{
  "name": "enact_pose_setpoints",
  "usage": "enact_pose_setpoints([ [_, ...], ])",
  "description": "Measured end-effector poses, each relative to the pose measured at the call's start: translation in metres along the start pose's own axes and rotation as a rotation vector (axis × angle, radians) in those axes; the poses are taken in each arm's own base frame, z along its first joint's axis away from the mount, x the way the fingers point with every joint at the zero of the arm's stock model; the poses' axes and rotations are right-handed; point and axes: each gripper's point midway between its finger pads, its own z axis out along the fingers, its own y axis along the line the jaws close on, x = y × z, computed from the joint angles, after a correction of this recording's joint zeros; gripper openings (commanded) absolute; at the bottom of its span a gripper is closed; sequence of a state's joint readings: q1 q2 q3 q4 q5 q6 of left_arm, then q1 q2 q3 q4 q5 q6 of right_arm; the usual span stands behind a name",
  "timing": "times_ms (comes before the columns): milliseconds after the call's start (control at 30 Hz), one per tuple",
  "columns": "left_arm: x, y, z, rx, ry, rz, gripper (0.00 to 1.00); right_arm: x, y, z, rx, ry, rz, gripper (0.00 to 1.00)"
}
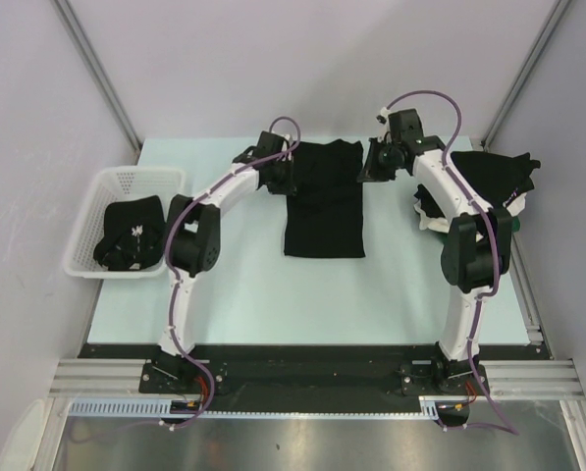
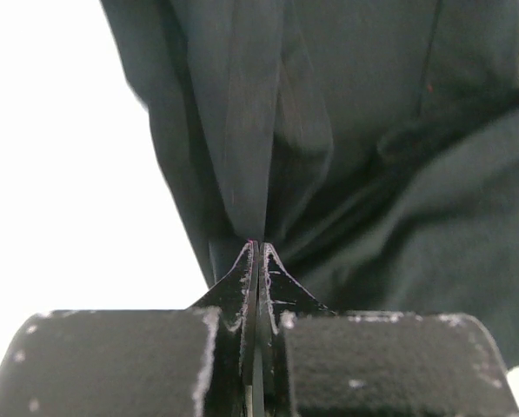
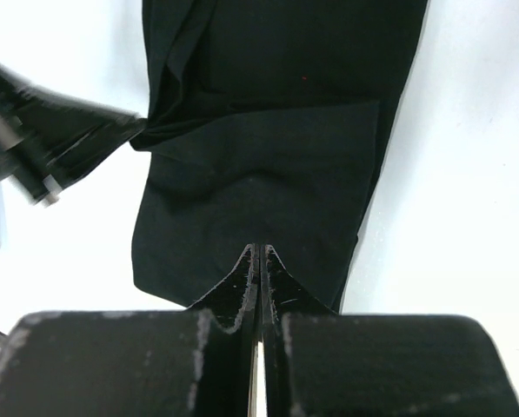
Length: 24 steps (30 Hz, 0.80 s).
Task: Fold and stack the t-shirts
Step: Fold the folded rectangular tshirt in 1/3 of the way
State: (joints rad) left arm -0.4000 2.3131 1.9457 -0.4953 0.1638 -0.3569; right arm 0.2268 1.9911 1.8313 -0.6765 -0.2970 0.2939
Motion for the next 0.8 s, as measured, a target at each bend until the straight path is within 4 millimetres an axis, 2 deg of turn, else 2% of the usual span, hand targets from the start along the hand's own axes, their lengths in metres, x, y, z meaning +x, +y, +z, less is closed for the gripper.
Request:
enact_pose_setpoints([
  [267, 0.008, -0.012, -0.059, 0.019, -0.027, 0.010, 0.00, 0.012, -0.004, 0.007, -0.004, 0.027, 0.008, 0.00],
  [367, 0.017, -0.014, -0.068, 0.022, -0.020, 0.015, 0.00, 0.015, -0.005, 0.008, -0.005, 0.035, 0.011, 0.00],
  [600, 0.068, -0.020, -0.057, 0.025, 0.089, 0.039, 0.00, 0.025, -0.009, 0.008, -0.005, 0.056, 0.020, 0.00],
  [800, 0.078, -0.027, -0.043, 0.042, 0.111, 0.056, 0.00, 0.026, -0.016, 0.006, 0.005, 0.057, 0.028, 0.00],
])
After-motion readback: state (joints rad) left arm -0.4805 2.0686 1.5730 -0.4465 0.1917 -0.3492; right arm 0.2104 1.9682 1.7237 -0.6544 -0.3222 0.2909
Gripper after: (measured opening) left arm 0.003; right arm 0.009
